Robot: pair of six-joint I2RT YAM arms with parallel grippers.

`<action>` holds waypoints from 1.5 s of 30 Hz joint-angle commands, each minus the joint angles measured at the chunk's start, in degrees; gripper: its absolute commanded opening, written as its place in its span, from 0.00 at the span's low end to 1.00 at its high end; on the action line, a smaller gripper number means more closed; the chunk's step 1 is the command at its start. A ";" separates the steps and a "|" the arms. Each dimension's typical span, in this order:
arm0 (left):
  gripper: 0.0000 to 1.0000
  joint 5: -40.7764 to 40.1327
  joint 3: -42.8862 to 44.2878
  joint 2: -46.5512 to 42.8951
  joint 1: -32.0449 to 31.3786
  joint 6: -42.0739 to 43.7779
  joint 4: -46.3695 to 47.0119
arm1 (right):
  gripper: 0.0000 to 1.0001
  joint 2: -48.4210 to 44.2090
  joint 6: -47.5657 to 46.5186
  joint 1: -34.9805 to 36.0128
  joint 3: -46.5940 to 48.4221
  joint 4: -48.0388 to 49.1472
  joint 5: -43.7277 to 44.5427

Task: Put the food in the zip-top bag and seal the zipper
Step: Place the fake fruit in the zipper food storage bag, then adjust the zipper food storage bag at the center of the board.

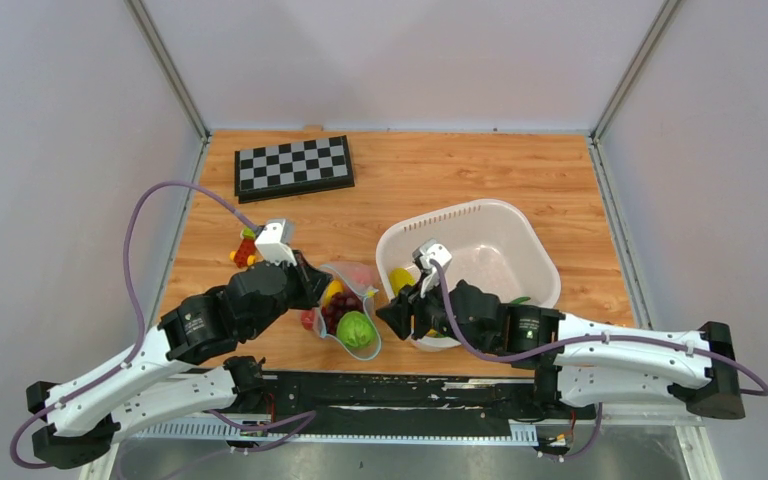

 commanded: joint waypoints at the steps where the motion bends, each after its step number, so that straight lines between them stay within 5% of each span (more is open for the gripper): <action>1: 0.01 -2.08 0.96 -0.81 -0.03 0.19 1.88 | 0.40 0.28 9.07 1.22 -2.38 -2.43 -10.94; 11: 0.01 -1.54 -0.07 -1.59 -0.08 -0.03 2.78 | 0.35 9.07 9.55 2.19 0.08 -5.14 -9.70; 14: 0.01 -1.87 0.30 -1.78 -0.06 0.34 2.14 | 0.22 9.93 9.60 2.22 0.18 -5.19 -7.57; 18: 0.01 -2.01 0.14 -1.99 -0.07 0.46 2.12 | 0.19 9.87 8.78 2.20 -0.02 -2.85 -7.56; 22: 0.01 -1.38 -0.13 -1.74 -0.03 0.85 2.52 | 0.01 9.33 8.08 2.22 1.76 -3.80 -4.12; 32: 0.05 -7.85 7.26 0.19 -0.01 6.65 -8.44 | 0.00 5.23 -1.93 -0.22 8.31 2.56 1.32; 37: 0.09 -9.45 10.13 1.31 0.00 10.09 -13.37 | 0.00 9.01 -1.76 -5.72 14.30 -0.56 -4.37; 41: 0.09 -10.98 13.43 5.61 -0.01 10.46 -20.68 | 0.00 7.44 -1.03 -5.99 13.66 5.87 -8.84; 45: 0.05 -7.91 13.15 6.70 -0.09 11.19 -18.63 | 0.00 9.58 -0.81 -8.48 15.26 3.70 -12.06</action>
